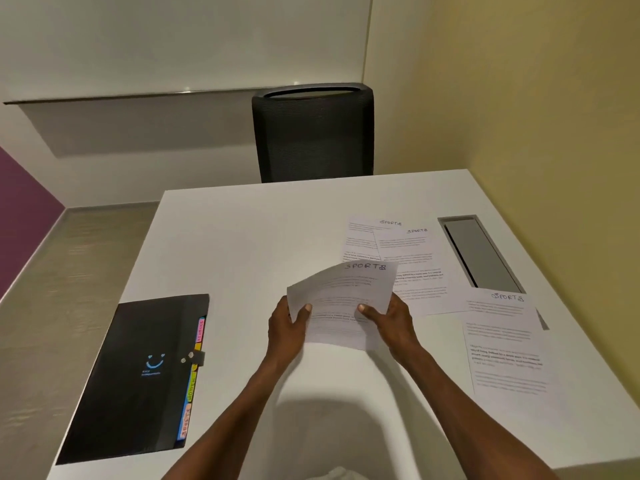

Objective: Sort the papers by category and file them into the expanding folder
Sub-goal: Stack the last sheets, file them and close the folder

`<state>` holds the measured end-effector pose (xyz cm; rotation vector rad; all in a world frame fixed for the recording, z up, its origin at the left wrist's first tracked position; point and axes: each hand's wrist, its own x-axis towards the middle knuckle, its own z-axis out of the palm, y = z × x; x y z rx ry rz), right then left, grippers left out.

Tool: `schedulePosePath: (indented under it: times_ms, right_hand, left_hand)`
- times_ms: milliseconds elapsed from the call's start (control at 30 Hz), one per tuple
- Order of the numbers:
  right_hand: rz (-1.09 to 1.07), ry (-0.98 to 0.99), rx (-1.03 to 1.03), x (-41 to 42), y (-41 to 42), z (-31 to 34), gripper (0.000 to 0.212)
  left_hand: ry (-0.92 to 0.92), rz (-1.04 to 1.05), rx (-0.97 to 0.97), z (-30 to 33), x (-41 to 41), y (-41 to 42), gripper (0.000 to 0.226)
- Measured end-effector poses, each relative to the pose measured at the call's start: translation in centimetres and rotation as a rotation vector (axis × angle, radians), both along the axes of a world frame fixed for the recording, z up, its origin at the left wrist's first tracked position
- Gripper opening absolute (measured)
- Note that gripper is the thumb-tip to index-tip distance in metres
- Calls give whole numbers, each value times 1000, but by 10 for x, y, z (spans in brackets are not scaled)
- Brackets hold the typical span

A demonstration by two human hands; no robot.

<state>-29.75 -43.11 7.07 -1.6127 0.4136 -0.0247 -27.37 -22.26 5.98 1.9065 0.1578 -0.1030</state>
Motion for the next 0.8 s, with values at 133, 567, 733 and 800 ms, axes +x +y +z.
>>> schedulePosePath:
  times_ms: [133,567,733,800]
  right_hand:
    - [-14,10,-20,3,4,-1,27]
    - [-16,94,-32,0,-6,-25,32]
    - [64,105,-64,2,-38,-16,27]
    - [92,97,-75,-1,-52,-12,28]
  left_hand:
    - [-17,-19,-9,-2,3,-5,26]
    - [65,-67,-13,-13,5,-16,27]
    - [143,-86,-59,2,28,-34,32]
    - [183,-112,-106,3,30,-42,31]
